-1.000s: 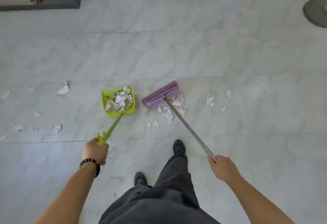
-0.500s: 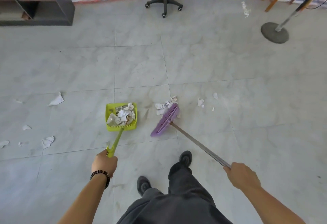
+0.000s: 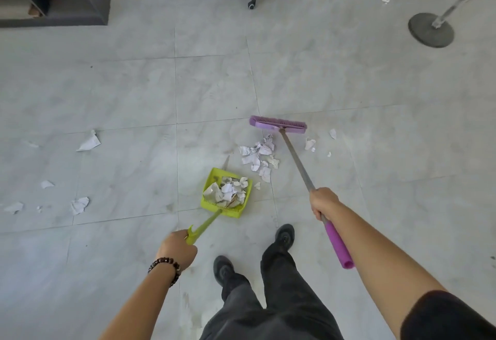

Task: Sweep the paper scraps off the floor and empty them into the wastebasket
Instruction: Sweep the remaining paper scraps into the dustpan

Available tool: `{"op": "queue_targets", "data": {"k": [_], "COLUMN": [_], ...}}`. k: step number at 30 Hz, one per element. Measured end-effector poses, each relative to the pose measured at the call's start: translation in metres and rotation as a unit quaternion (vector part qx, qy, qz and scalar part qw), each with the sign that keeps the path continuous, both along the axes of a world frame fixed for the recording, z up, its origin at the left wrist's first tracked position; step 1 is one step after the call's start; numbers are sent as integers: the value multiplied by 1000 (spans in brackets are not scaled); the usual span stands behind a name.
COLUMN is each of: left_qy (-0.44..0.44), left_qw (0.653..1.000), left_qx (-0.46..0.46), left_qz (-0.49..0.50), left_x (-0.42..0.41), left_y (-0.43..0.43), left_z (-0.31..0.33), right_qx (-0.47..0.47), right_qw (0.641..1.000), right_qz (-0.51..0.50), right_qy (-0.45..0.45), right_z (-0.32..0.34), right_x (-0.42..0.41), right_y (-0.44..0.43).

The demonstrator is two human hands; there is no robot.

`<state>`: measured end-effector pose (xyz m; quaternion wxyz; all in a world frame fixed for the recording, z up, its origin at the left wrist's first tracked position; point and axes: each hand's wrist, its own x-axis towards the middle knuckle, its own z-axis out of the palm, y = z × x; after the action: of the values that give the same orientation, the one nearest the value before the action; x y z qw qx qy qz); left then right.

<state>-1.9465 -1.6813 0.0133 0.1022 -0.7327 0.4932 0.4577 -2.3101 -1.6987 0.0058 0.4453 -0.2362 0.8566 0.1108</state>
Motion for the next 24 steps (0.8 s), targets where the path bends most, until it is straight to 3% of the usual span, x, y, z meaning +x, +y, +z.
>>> {"op": "queue_targets", "data": {"k": [5, 8, 10, 14, 19, 24], "left_qy": [-7, -19, -30, -56, -61, -80], "left_qw": [999, 997, 994, 987, 986, 983], "left_qx": [23, 24, 29, 40, 55, 65], "left_qz": [-37, -72, -99, -146, -147, -152], "left_x": [-15, -29, -39, -59, -85, -92], "left_y": [0, -3, -13, -41, -63, -58], "left_z": [-2, -1, 1, 7, 7, 4], "right_qx": [-54, 7, 15, -23, -132, -206], "right_qw": [986, 965, 961, 991, 977, 953], "right_qz": [-119, -217, -222, -85, -154, -214], "right_qy": [-102, -148, -162, -96, -61, -61], "right_z": [-21, -18, -15, -18, -15, -28], "right_x": [10, 19, 21, -1, -31, -83], "right_y": [-34, -7, 19, 56, 58, -2]}}
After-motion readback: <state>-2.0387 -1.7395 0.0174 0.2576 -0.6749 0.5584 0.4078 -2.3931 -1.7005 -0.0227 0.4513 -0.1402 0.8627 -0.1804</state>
